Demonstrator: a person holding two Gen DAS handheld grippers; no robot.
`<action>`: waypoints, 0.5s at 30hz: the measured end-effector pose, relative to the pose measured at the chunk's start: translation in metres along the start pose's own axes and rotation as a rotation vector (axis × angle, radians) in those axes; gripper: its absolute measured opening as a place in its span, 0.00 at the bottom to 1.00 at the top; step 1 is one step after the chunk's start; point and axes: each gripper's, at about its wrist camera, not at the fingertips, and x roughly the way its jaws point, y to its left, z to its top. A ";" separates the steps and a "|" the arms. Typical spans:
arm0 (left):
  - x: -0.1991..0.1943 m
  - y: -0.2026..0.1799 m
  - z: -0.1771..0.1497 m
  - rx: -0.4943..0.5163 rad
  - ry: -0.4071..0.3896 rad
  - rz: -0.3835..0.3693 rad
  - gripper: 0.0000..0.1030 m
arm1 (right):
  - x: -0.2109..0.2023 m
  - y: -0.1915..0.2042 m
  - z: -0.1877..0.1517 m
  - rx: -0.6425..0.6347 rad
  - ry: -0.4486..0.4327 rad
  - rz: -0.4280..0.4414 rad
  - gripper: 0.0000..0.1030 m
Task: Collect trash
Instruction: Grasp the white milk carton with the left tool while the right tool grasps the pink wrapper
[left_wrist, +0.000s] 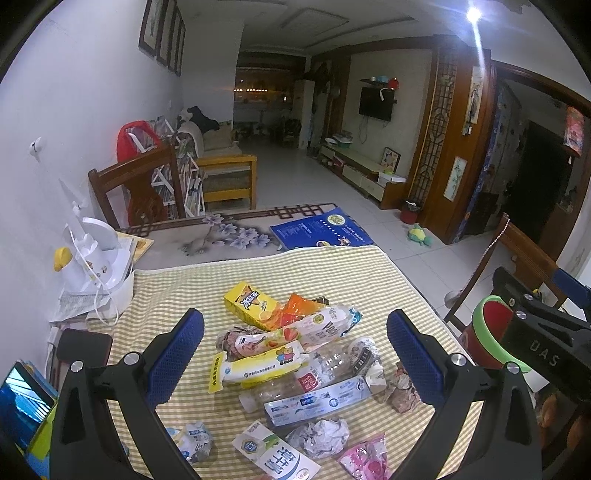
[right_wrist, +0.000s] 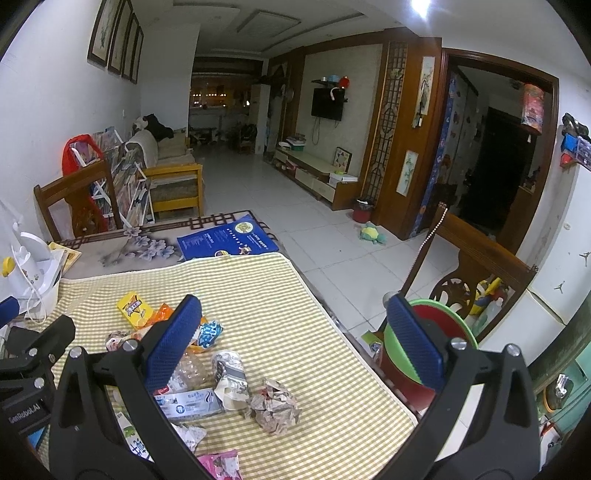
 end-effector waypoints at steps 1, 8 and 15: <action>0.000 0.001 -0.001 -0.002 0.001 0.001 0.92 | 0.001 0.000 0.000 0.000 0.002 0.005 0.96; 0.012 0.011 -0.016 0.038 0.056 -0.023 0.92 | 0.046 -0.002 -0.042 0.022 0.289 0.309 0.97; 0.044 0.037 -0.067 0.018 0.264 -0.037 0.92 | 0.083 0.036 -0.161 -0.088 0.659 0.459 0.96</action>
